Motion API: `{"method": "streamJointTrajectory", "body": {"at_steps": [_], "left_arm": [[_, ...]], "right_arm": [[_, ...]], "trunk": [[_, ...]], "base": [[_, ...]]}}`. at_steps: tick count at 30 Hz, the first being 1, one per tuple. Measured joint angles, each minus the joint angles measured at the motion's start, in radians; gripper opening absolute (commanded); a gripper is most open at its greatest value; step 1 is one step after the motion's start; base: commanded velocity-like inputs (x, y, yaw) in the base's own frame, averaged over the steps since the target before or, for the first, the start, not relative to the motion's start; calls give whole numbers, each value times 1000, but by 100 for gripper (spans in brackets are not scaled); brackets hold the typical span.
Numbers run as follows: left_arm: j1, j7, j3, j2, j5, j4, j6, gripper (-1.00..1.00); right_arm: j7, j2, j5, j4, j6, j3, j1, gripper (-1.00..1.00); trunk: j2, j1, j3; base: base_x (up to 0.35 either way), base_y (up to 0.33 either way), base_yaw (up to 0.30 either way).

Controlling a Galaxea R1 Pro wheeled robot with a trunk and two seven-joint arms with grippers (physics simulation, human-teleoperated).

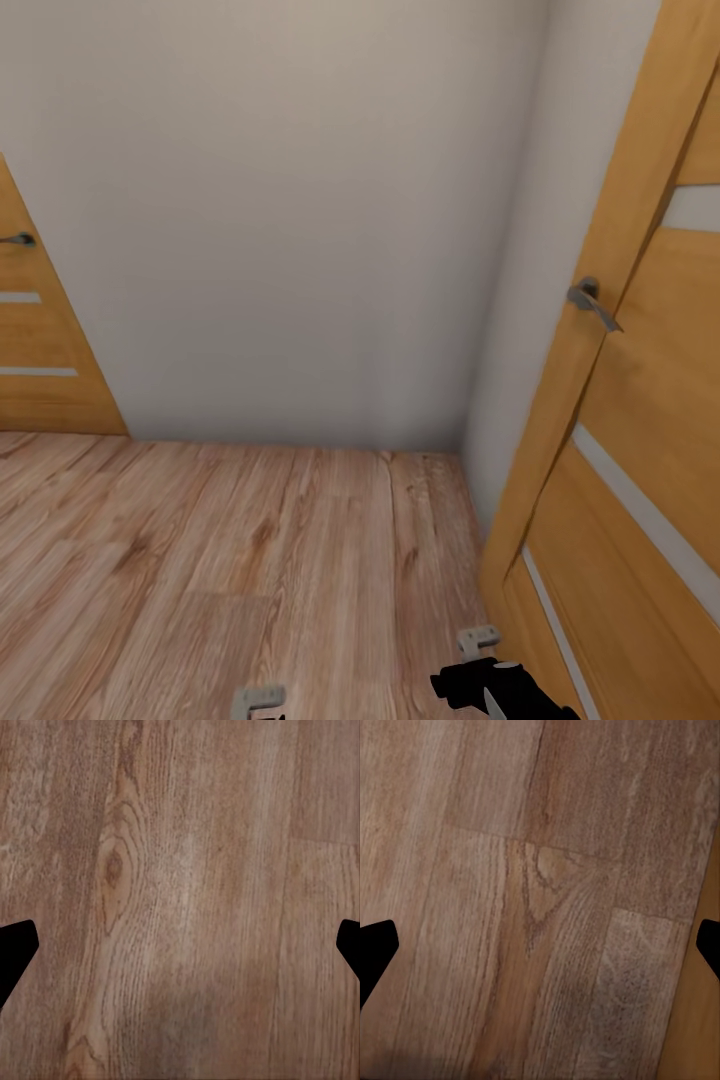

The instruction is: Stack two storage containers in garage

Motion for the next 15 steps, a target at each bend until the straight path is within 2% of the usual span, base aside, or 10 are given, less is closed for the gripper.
{"method": "streamJointTrajectory", "body": {"at_steps": [15], "left_arm": [[0, 0, 0, 2, 0, 0, 0, 100]], "right_arm": [[1, -1, -1, 0, 0, 0, 0, 100]], "trunk": [[0, 0, -1]], "base": [[213, 0, 21]]}}
